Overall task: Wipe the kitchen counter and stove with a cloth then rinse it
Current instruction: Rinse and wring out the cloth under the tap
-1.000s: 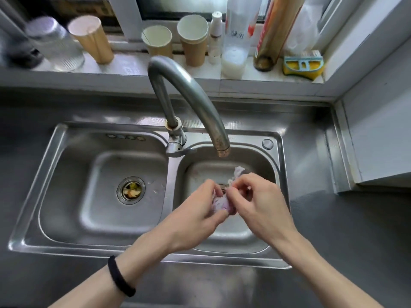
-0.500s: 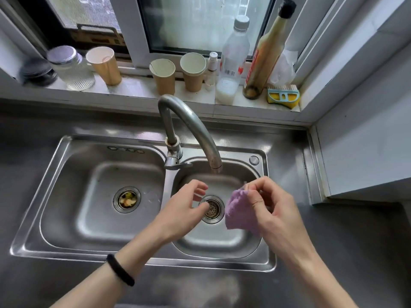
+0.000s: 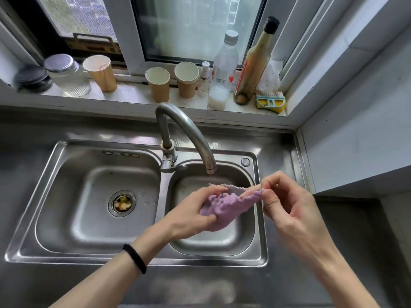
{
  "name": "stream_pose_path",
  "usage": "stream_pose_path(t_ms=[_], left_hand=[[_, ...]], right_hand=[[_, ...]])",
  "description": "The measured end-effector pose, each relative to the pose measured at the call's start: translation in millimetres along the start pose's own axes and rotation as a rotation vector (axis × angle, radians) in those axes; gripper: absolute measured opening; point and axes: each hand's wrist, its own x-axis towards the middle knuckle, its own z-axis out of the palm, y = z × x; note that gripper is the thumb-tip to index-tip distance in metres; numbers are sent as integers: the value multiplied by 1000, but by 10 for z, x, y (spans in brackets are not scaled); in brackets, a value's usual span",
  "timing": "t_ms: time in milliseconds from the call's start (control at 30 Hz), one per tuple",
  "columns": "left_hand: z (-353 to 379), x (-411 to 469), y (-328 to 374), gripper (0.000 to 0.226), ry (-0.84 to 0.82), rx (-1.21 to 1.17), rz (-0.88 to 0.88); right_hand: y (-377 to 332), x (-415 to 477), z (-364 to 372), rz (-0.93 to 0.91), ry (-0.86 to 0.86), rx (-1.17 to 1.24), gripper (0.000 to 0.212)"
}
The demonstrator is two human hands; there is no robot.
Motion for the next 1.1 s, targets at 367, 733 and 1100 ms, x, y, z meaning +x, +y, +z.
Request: stream_pose_path(t_ms=[367,733,1100], left_hand=[[59,-59,-45,9,44,173,59],[123,-67,-426,5,218,162,-36],[-269,-201,-519,12,412,193,-45]], right_hand=[[-201,2,16,-47,106,3,26],[-224,45,-116,-49,238,-188,23],[121,172,-243,52,343,-271,19]])
